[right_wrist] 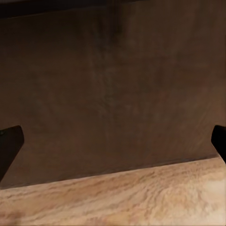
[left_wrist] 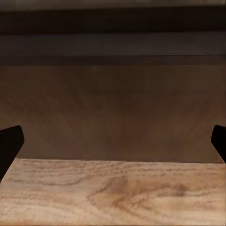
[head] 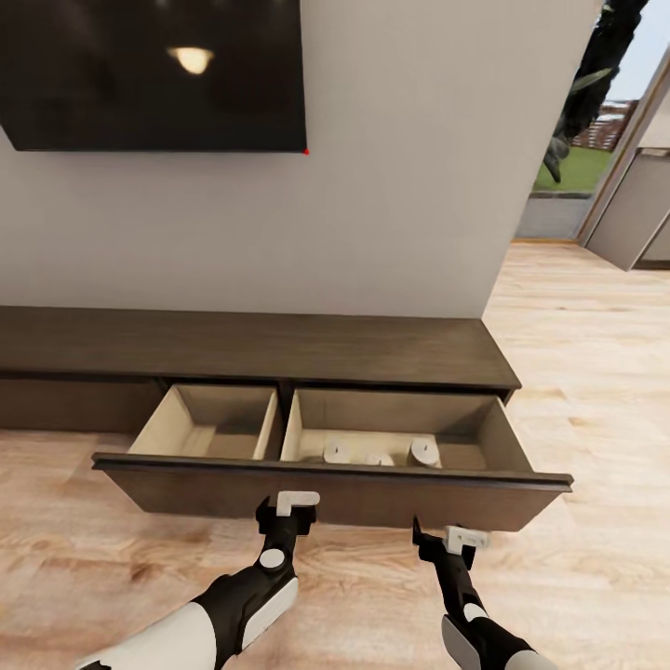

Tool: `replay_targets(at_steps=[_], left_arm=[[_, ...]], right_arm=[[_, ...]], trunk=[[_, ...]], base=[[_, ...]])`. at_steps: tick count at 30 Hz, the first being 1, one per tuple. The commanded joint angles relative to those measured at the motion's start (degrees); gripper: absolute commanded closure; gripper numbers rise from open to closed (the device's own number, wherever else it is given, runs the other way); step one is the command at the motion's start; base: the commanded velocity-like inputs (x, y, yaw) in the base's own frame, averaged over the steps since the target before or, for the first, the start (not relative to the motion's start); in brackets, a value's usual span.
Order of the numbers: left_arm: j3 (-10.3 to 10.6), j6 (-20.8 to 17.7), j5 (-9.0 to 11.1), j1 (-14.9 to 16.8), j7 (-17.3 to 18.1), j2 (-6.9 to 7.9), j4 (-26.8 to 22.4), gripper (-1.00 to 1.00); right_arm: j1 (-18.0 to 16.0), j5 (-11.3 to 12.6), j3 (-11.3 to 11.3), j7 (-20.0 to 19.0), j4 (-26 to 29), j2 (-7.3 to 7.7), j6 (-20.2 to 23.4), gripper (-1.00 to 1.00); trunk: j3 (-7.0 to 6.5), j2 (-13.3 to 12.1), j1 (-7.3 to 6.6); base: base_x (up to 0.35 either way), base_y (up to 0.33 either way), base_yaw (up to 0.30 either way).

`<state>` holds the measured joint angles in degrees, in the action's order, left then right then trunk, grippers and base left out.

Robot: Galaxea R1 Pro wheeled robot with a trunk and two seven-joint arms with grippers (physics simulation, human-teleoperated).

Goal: Place each of the two pumpkins and all three candles from the living room inside a cabinet in the living room (use any cabinet), then make sure every cabinet is closed, and position the cauldron so it is next to a table in the living room.

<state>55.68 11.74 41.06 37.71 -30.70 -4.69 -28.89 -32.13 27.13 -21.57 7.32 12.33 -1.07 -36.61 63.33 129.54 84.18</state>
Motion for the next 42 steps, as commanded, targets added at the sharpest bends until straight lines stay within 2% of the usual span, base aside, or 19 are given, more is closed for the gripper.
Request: replay_targets(at_steps=[1,27,42], left_arm=[[0.5,0.4,0.6,0.1,-0.3,0.03,0.0,-1.0],[0.5,0.4,0.7,0.1,-0.3,0.03,0.1,-1.0],[0.5,0.4,0.7,0.1,-0.3,0.03,0.1,-1.0]], right_arm=[[0.0,0.1,-0.5,0.5,0.0,0.01,-0.1,-1.0],[0.0,0.1,-0.4,0.6,0.0,0.01,0.0,-1.0],[0.0,0.1,-0.4,0.7,-0.1,0.01,0.1,-1.0]], trunk=[[0.04,0.0,0.0],[0.04,0.0,0.0],[0.04,0.0,0.0]], base=[[0.089,0.0,0.0],[0.093,0.0,0.0],[0.192,0.0,0.0]])
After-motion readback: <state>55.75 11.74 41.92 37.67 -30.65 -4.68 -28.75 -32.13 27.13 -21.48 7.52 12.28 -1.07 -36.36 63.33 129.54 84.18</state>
